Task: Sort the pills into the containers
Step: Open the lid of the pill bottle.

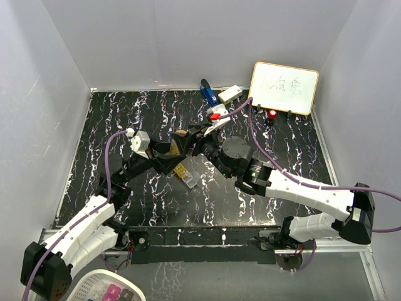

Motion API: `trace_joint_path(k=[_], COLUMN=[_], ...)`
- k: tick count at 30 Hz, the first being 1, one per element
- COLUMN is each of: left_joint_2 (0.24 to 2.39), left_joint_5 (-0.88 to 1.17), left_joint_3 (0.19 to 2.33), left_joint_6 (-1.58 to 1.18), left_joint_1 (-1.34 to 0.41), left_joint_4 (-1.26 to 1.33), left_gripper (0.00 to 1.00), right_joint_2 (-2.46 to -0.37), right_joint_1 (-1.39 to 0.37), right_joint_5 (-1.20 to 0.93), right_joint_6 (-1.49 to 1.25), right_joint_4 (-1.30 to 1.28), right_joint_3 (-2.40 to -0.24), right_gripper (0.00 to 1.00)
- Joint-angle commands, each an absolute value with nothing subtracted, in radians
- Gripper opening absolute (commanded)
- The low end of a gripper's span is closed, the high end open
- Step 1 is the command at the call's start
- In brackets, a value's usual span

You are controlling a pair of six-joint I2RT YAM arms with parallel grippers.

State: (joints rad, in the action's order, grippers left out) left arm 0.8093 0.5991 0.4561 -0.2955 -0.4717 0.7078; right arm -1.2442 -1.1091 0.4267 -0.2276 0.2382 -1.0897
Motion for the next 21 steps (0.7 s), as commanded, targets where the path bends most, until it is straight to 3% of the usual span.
trace_joint_path(k=[1,5,11,21], left_joint_2=[0.786,0.781,0.776,0.766], left_joint_5=[0.599,0.599,0.604,0.617], left_joint_3=[0.454,0.455,0.454,0.449], left_joint_6=[-0.299,-0.299,-0.301,-0.307], left_joint_1=[-0.477,-0.477,-0.477,-0.477], left_joint_4=[0.739,0.737,0.743,0.757], left_gripper=[0.0,0.0,0.0,0.0], right_joint_2=[-1.254,-1.254,-1.254,-1.262], right_joint_1=[-1.112,-1.112,-1.113,-1.11], right_joint_5=[0.416,0.411,0.41,0.411], right_joint_6=[-0.245,-0.253,-0.252,-0.261], right_joint_4=[0.264,0.253,0.253,0.246], right_joint_3=[-1.106,-1.101,-1.098,-1.094], right_gripper=[0.61,0.6,0.49,0.56])
